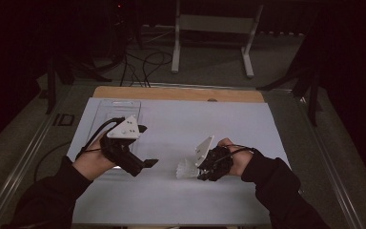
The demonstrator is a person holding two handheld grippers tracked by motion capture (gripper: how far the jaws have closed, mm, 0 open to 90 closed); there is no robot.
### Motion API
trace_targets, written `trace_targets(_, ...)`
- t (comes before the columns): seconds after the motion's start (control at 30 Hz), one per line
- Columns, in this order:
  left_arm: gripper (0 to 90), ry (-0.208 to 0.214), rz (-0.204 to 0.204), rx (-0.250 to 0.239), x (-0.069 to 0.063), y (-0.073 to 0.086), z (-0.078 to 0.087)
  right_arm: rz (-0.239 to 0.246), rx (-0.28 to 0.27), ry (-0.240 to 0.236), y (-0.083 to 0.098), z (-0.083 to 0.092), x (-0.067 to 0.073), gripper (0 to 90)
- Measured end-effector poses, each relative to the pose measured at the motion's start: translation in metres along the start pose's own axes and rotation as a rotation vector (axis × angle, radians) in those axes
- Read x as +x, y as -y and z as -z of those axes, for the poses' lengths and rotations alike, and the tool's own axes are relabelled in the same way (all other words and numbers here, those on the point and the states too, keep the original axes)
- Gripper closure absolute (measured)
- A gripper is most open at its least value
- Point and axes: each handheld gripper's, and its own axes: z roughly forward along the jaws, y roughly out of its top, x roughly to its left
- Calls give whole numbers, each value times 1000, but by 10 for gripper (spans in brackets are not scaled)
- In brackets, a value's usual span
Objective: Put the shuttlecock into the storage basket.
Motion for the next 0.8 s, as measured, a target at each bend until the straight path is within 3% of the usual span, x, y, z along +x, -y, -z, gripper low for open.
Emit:
trace_targets(0.07,3,17,4,1,-1,-3,-3,3,-1,1,0,0,0,661)
trace_targets(0.13,3,7,-15,26,-1,-5,-6,5,-1,-1,-1,0,1,661)
trace_targets(0.4,3,31,-3,84,1,-14,-17,11,-3,-1,-2,-1,2,661)
trace_targets(0.8,4,78,-61,149,-1,-16,-40,18,-1,-8,-4,-3,4,661)
